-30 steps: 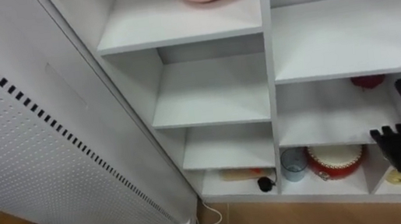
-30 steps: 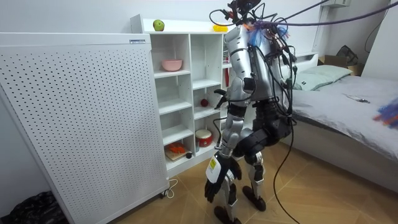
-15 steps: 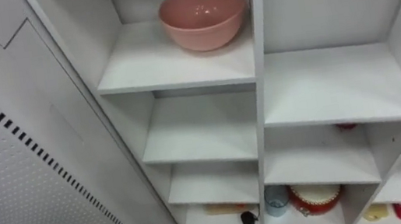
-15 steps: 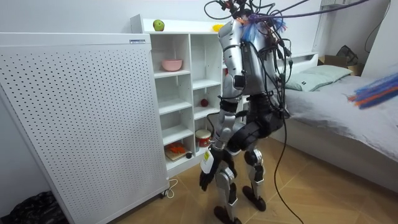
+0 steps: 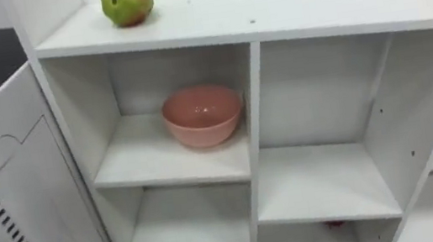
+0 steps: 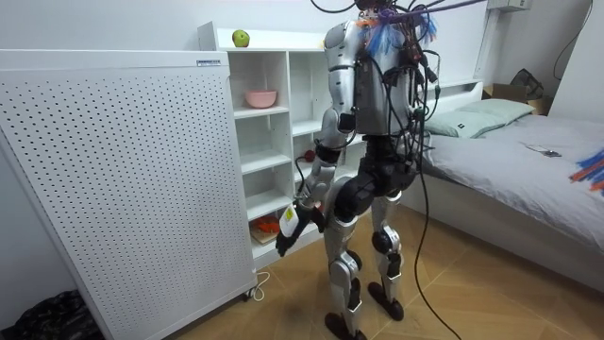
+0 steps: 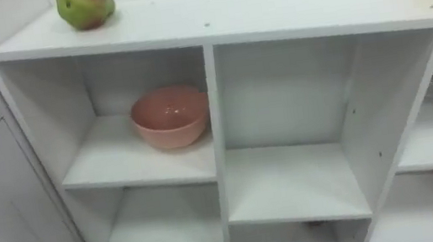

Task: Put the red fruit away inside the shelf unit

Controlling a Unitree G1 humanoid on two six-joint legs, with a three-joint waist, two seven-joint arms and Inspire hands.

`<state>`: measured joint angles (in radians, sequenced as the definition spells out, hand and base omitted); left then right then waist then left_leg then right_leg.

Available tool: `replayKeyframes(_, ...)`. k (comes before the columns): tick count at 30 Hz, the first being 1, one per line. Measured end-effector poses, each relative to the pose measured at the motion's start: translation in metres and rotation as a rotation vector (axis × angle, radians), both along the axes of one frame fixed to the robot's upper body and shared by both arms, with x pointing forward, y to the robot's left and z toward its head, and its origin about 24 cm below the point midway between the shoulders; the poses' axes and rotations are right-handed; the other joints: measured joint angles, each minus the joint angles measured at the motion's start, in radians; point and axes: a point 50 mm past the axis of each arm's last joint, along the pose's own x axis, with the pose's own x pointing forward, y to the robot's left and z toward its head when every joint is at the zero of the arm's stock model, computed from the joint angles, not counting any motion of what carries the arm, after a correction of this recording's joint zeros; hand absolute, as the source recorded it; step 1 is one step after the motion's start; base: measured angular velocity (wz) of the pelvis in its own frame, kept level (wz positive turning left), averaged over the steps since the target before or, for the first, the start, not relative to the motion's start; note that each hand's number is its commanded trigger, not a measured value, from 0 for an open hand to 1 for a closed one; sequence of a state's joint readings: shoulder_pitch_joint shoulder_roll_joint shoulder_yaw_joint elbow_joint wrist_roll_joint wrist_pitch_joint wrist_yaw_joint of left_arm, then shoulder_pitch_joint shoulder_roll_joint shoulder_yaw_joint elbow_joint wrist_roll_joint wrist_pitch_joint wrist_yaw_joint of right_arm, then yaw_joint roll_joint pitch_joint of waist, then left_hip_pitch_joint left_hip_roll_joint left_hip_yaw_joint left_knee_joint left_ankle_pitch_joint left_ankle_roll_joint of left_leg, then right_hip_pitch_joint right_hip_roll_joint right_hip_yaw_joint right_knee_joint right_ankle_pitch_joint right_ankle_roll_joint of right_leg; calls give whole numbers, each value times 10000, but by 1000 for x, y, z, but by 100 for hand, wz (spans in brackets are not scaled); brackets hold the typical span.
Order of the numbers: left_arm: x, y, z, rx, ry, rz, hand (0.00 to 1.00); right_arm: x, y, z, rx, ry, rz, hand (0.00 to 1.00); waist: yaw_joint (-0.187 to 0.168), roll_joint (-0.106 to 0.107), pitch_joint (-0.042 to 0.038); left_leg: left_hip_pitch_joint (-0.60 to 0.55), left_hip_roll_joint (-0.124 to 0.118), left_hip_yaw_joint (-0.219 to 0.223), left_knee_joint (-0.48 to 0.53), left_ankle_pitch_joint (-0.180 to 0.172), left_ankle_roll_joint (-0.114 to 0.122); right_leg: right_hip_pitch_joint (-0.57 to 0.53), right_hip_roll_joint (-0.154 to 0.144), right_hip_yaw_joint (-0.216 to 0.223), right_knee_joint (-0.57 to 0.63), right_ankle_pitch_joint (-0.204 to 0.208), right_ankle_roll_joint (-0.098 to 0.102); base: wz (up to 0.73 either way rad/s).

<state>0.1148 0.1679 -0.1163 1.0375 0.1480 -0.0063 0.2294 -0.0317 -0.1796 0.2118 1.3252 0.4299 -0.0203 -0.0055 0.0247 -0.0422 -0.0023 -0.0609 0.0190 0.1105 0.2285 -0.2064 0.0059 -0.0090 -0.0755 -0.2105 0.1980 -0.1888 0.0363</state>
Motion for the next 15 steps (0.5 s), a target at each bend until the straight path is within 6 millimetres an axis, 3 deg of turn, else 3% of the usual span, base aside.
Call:
replayKeyframes(6,-11,7,-1,-41,107,938,0,-5,-3,0,159,209,-95,0,-71,206,29,918,10,174,-485,-20,-33,727,40,28,-167,9,13,-11)
replayKeyframes(15,-52,16,-7,-191,1691,2250,0,-36,-2,-5,497,1056,-734,0,-222,122,37,1300,14,228,-559,-11,-49,983,59,124,-291,13,11,-4)
